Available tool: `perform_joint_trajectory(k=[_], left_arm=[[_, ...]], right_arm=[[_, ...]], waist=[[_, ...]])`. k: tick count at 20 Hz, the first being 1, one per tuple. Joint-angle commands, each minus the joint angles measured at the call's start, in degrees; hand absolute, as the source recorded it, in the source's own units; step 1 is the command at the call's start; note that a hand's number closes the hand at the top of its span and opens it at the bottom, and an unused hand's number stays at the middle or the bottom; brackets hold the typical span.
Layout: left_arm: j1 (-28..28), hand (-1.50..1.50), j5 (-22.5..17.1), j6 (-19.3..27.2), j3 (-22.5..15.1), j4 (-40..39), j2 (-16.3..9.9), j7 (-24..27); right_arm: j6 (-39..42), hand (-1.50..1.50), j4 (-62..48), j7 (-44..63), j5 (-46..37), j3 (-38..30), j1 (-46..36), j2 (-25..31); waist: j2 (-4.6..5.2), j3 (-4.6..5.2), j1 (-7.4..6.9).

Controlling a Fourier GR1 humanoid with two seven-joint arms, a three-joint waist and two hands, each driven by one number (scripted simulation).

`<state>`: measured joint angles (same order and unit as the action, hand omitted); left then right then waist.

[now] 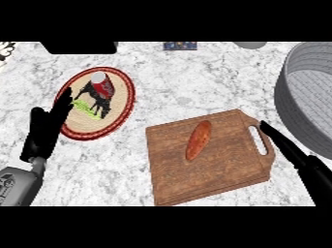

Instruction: Pick the sweet potato from the cutting board and place it in the basket

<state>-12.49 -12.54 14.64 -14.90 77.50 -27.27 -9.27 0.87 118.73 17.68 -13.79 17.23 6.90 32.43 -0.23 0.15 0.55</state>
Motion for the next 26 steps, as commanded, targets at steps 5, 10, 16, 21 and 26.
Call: perform_joint_trajectory(k=[5,10,16,21,26], left_arm=[[4.56,0.0,4.81,-0.06,1.34,6.56,3.83,-1.9],[-0.84,0.0,5.0,-5.11,6.11,0.41,3.09,-2.91],[0.88,0.0,9.09,-4.66,5.5,2.1,7.4,-2.51],[0.85,0.0,10.15,-7.69,9.51,0.71,8.0,-3.17],[0.57,0.0,11.83,-8.25,10.46,5.04,8.85,-6.61]], right_arm=[[1.69,-1.5,2.36,5.22,-4.21,-1.05,0.7,-6.23],[-1.98,-1.5,0.78,3.79,-12.98,0.98,1.68,-10.93],[-2.23,-1.5,-9.86,0.2,-14.97,-0.89,-3.98,-15.7],[-0.26,-1.5,-13.53,-2.28,-15.31,-1.0,-3.77,-18.63],[-2.29,-1.5,-21.44,-3.67,-18.42,-1.53,-8.54,-22.73]], waist=[[0.13,-0.16,-0.62],[0.19,-0.15,-0.36],[0.24,-0.16,-0.69],[0.22,-0.15,-0.54],[0.21,-0.16,-0.68]])
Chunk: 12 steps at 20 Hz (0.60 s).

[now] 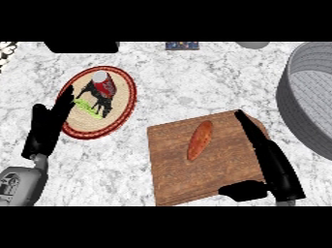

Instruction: Pick the sweet potato from the cutting board and place it in the basket

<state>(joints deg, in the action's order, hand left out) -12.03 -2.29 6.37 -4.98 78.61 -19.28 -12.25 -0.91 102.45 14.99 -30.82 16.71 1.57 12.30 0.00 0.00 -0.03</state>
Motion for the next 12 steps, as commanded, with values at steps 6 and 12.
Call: perform_joint_trajectory(k=[6,12], left_arm=[[0.61,0.0,1.82,-3.63,3.91,-0.59,1.66,0.53],[-4.38,0.0,5.19,-4.49,5.53,-3.29,3.97,-0.36]], right_arm=[[-4.47,-1.5,-14.2,-9.76,-3.04,-2.62,-3.87,-4.85],[-3.93,-1.5,-16.05,-8.54,-5.44,-2.27,-6.42,-8.63]], waist=[[0.02,-0.01,-0.03],[0.01,0.0,0.1]])
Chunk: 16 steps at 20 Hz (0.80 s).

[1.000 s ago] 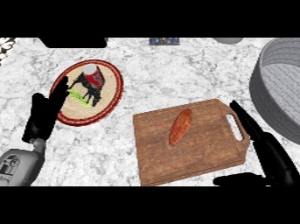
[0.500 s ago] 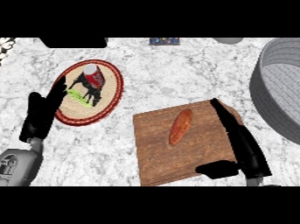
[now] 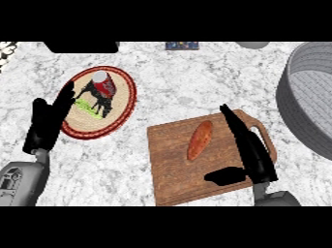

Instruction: Pick the sweet potato from the cutting board and place it in the basket

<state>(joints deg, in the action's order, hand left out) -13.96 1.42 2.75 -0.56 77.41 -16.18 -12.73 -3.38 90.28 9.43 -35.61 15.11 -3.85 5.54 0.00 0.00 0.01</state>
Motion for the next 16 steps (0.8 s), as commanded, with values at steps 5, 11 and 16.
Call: perform_joint_trajectory(k=[5,11,16], left_arm=[[2.27,0.0,3.12,0.01,1.35,5.37,2.84,-3.1],[0.26,0.0,4.44,-2.19,3.05,0.48,3.16,0.37],[0.32,0.0,5.86,-0.86,2.11,2.21,5.55,-2.45]], right_arm=[[-2.14,-1.5,-4.71,-1.49,-3.51,0.39,-1.46,-4.32],[2.04,-1.5,-7.93,-1.01,-1.83,-2.89,-4.29,-3.55],[-0.76,-1.5,-11.49,-2.76,-1.68,-1.36,-3.19,-3.88]], waist=[[-0.02,-0.01,-0.04],[0.0,0.0,0.04],[0.0,-0.01,0.04]])
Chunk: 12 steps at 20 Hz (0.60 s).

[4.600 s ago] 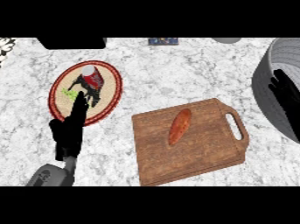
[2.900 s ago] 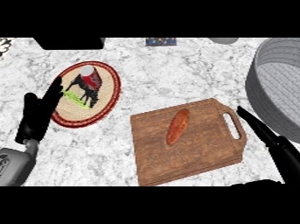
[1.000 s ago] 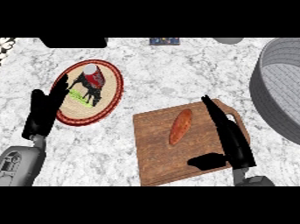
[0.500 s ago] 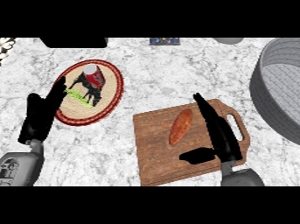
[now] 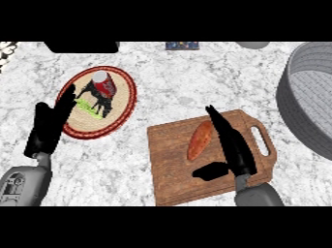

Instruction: Pick the sweet potato from the cutting board and place it in the basket

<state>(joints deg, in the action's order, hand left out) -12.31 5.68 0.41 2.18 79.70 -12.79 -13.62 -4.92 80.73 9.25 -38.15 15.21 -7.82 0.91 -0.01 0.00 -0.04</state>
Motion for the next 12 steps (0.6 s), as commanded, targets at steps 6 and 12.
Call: perform_joint_trajectory(k=[6,12], left_arm=[[0.66,0.0,1.03,-1.53,1.78,3.53,0.43,-2.39],[-1.05,0.0,-0.02,-3.5,4.16,-4.73,0.09,4.31]], right_arm=[[0.29,-1.5,-10.23,-3.26,1.26,-4.09,-6.57,-0.88],[-7.05,1.5,-18.38,-4.63,1.68,1.94,-9.13,-0.9]], waist=[[0.01,-0.01,-0.11],[0.13,-0.01,-0.28]])
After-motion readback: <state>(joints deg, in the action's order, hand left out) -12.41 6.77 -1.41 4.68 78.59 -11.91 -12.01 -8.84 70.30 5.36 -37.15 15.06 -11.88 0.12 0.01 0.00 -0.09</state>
